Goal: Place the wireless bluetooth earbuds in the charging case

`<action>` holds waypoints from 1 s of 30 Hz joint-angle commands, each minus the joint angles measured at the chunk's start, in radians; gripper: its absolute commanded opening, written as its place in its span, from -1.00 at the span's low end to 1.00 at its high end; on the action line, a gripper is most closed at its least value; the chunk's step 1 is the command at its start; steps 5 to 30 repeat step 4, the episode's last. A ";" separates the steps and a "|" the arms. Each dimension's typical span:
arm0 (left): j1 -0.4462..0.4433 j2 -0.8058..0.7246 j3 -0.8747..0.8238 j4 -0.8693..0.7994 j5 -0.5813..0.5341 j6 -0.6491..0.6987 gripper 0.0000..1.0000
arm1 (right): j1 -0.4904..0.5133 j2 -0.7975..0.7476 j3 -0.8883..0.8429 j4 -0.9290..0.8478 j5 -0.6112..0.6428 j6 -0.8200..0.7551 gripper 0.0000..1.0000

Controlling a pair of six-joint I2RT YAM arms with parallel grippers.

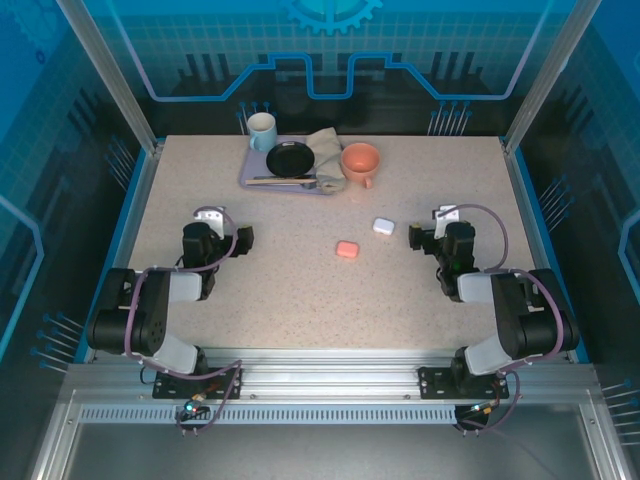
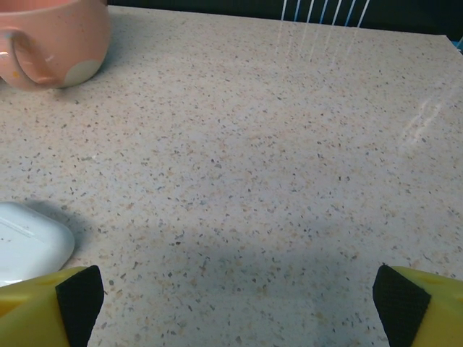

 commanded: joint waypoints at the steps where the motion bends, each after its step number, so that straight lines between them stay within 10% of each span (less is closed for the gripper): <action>1: -0.001 0.004 0.023 0.021 -0.004 0.000 0.98 | -0.015 0.004 0.017 0.017 -0.040 -0.007 1.00; 30: 0.004 0.003 0.024 0.018 0.003 -0.004 0.98 | -0.011 0.003 0.016 0.023 -0.037 -0.010 1.00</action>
